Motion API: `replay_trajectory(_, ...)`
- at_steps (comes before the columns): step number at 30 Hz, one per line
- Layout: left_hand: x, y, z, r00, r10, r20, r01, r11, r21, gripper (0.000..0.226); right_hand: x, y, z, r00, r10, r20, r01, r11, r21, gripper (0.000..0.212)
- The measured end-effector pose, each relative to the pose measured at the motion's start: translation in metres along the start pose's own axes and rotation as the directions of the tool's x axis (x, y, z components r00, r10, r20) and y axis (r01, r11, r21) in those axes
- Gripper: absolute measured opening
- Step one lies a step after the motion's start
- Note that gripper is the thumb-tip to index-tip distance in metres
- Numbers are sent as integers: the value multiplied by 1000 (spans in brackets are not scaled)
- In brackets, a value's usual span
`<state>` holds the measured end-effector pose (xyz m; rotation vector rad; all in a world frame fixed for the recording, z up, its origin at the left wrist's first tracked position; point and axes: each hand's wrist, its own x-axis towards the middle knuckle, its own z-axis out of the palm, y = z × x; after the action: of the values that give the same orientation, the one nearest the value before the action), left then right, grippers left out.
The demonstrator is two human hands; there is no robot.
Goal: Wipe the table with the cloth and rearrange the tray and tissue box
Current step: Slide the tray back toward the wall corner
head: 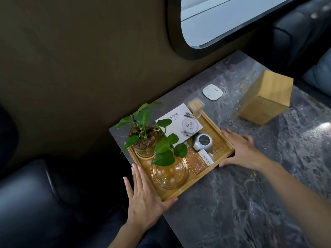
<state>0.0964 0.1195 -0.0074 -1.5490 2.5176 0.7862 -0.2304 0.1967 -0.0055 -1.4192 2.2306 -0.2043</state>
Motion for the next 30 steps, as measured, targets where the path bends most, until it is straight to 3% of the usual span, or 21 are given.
replay_trajectory(13, 50, -27, -41, 999, -8, -52, 6, 999, -38, 144, 65, -41, -5, 997, -75, -33, 74, 997, -20, 124)
replay_trajectory(30, 66, -42, -45, 987, 14, -161, -20, 999, -36, 140, 79, -54, -8, 999, -27, -24, 26, 997, -71, 114)
